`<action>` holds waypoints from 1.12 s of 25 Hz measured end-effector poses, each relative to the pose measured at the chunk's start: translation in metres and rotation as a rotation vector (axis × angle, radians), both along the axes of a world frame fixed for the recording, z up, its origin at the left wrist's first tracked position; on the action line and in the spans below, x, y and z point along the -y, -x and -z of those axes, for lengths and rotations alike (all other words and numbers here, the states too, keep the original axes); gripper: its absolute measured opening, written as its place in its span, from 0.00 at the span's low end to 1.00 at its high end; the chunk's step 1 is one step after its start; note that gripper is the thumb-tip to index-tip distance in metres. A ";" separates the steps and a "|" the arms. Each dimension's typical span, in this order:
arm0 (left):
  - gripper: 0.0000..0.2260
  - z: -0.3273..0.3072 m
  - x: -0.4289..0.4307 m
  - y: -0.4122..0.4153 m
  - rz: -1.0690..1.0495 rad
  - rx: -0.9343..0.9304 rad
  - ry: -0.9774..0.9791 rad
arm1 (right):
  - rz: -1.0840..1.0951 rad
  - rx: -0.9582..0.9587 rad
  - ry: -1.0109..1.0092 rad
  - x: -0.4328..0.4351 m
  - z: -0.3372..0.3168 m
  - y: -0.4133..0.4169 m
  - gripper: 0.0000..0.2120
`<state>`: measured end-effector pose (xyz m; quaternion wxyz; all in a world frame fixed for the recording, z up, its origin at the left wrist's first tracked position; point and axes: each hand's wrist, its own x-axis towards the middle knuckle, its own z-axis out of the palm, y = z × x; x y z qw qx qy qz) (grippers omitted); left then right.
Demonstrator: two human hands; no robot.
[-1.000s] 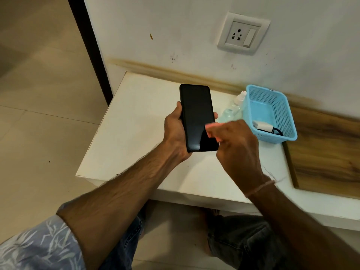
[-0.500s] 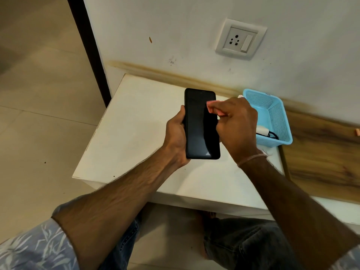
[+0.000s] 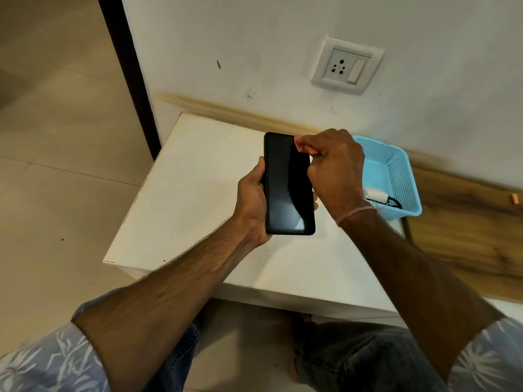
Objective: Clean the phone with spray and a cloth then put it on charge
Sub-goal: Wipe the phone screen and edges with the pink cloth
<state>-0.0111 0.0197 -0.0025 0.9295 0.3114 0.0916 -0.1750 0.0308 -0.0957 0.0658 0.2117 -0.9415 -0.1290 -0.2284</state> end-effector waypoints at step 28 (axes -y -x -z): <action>0.23 0.002 -0.010 -0.006 -0.062 -0.057 -0.011 | -0.307 0.026 0.074 -0.017 0.021 0.047 0.13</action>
